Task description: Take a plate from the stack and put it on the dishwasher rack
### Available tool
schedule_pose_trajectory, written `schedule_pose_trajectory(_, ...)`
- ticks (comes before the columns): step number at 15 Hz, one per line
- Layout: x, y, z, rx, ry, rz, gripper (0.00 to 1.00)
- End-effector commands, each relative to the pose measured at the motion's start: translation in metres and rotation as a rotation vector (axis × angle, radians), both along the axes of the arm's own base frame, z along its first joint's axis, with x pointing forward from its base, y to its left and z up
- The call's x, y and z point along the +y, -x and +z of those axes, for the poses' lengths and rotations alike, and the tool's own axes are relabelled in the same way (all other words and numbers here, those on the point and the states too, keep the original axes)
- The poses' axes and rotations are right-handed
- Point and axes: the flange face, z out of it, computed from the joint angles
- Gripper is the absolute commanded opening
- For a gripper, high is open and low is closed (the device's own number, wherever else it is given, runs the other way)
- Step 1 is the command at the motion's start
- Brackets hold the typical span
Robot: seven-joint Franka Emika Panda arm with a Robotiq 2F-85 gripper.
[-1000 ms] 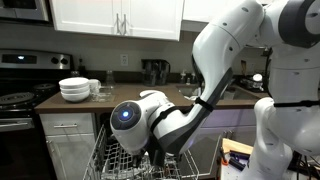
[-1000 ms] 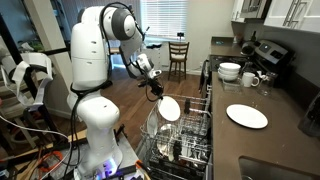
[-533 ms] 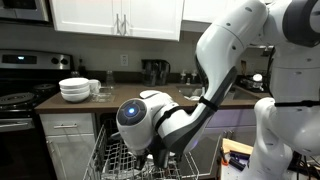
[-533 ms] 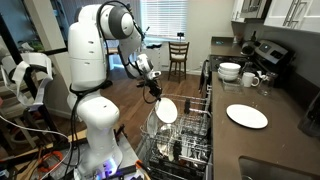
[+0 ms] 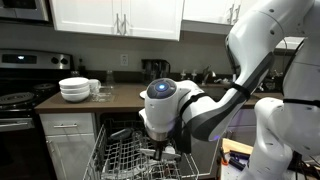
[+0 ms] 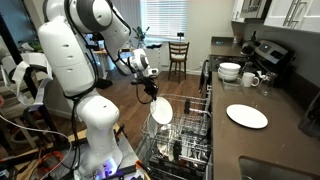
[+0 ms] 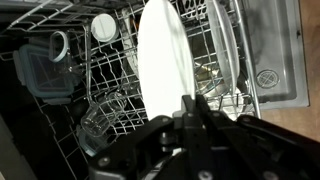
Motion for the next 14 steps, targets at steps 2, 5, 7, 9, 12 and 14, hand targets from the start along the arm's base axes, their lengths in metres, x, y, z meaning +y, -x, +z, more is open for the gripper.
schedule_pose_trajectory(2, -0.016, 0.012, 0.021, 0.046, -0.077, 0.219, 0.02)
schedule_pose_trajectory(5, -0.021, 0.0, 0.026, 0.047, -0.143, 0.35, 0.02)
schedule_pose_trajectory(7, -0.019, 0.0, 0.018, 0.058, -0.125, 0.295, 0.05)
schedule_pose_trajectory(9, -0.022, -0.004, 0.02, 0.054, -0.138, 0.315, 0.05)
schedule_pose_trajectory(12, -0.022, -0.004, 0.02, 0.054, -0.138, 0.317, 0.05)
schedule_pose_trajectory(14, -0.022, -0.004, 0.02, 0.054, -0.138, 0.317, 0.05)
